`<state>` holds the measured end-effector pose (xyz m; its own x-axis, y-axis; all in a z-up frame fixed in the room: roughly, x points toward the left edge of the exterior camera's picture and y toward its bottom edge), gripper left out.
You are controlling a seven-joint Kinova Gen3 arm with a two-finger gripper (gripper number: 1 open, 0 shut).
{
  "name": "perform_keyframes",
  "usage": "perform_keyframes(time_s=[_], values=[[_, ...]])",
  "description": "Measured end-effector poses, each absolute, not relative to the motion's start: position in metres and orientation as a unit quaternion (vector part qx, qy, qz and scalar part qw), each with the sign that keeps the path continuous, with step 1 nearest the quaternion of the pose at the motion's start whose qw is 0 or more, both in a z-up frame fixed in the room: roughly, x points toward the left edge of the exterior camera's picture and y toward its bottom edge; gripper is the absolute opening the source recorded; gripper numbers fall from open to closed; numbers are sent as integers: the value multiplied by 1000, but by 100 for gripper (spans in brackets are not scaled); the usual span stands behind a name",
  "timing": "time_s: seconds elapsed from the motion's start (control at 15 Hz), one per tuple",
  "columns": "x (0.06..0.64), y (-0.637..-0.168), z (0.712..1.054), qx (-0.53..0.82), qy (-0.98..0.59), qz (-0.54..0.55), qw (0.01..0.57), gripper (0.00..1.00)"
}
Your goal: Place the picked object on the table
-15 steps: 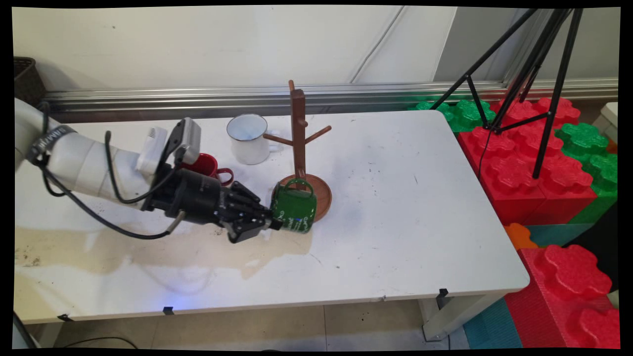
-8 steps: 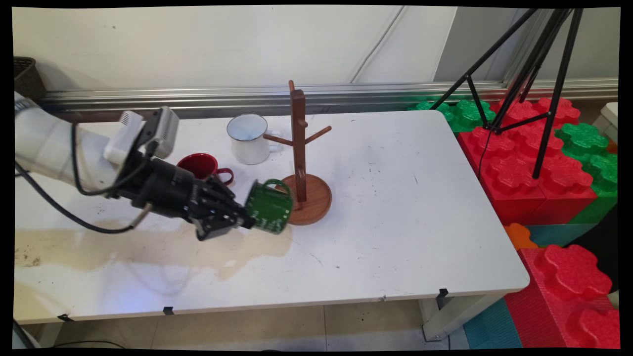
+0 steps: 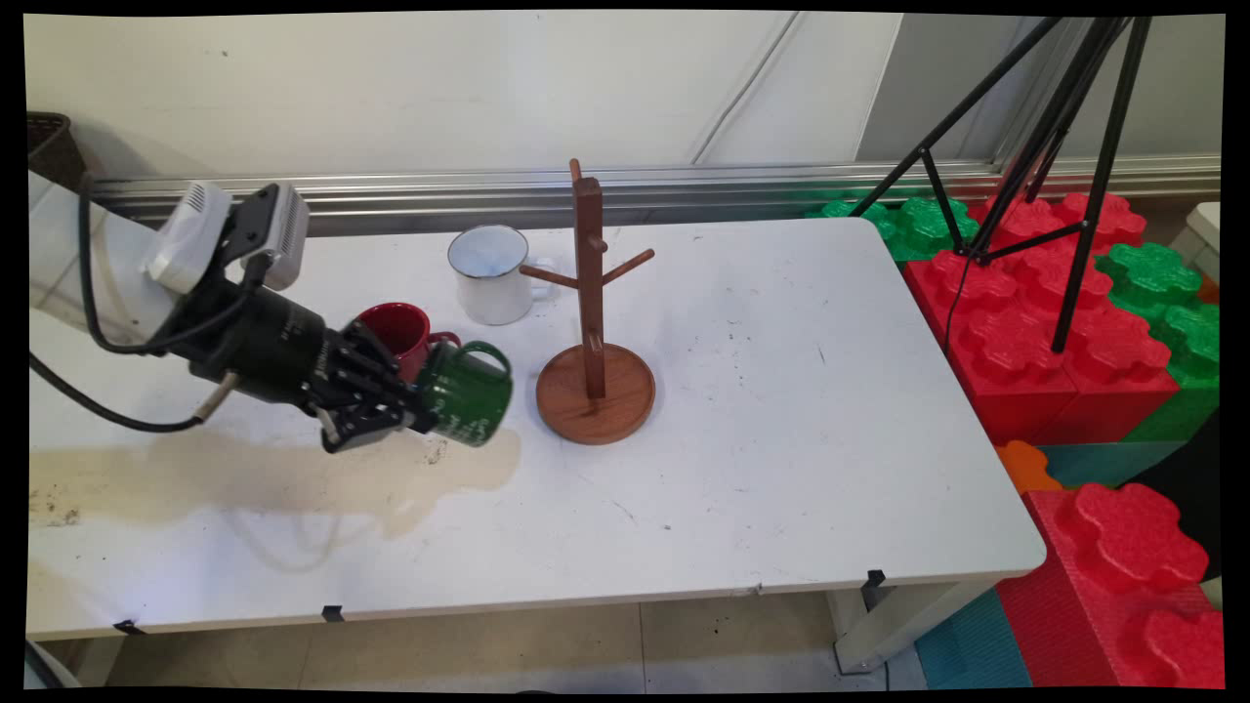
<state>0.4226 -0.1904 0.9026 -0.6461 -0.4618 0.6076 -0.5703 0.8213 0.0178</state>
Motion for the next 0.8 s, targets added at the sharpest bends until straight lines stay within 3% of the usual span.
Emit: perform_keyframes(time_s=[0.8], values=[[454, -172, 906, 297, -940, 105, 132, 0]])
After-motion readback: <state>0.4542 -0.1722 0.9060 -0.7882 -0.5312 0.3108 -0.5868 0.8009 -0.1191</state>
